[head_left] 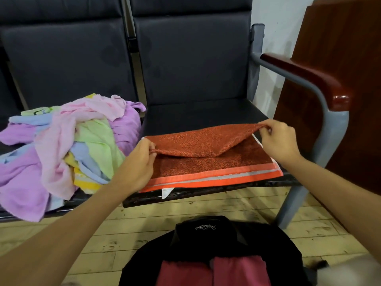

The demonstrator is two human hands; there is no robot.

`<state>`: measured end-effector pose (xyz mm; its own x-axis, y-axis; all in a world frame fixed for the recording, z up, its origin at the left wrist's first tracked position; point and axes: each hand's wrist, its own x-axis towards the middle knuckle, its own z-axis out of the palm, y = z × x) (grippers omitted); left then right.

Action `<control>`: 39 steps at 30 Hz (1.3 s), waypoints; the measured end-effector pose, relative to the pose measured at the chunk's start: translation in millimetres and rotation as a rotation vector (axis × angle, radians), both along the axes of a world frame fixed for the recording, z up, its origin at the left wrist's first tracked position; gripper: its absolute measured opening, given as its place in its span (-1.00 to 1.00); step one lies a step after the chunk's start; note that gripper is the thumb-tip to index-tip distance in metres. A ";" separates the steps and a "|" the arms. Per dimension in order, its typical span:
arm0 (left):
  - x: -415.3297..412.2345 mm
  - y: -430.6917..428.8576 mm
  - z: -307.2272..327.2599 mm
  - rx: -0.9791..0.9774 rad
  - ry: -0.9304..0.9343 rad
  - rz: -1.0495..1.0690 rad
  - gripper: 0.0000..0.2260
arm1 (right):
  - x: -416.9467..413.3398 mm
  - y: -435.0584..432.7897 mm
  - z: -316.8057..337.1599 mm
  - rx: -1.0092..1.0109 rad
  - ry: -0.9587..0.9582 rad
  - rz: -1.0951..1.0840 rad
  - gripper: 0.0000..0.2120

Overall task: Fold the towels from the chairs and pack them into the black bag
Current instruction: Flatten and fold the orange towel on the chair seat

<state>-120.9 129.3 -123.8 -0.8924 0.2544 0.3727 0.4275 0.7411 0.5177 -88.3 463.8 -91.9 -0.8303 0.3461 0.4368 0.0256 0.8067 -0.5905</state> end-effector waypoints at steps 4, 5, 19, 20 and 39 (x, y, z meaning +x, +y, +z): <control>13.6 -8.2 15.1 0.038 0.067 0.047 -0.97 | 10.9 8.6 6.5 0.021 0.007 -0.014 -0.75; 17.1 -11.2 16.2 0.036 0.064 0.045 -0.97 | 14.2 11.9 5.8 0.041 -0.007 0.000 -0.75; 41.7 -38.3 14.9 -0.102 -0.207 -0.146 -0.73 | 61.6 38.7 4.6 0.300 -0.162 0.364 -0.76; 42.2 -37.7 12.2 -0.134 -0.213 -0.157 -0.72 | 61.1 40.2 2.5 0.334 -0.219 0.388 -0.77; 5.7 -16.4 0.8 -0.360 -0.406 0.398 -0.56 | 29.4 24.0 -13.0 0.248 -0.541 -0.023 -0.60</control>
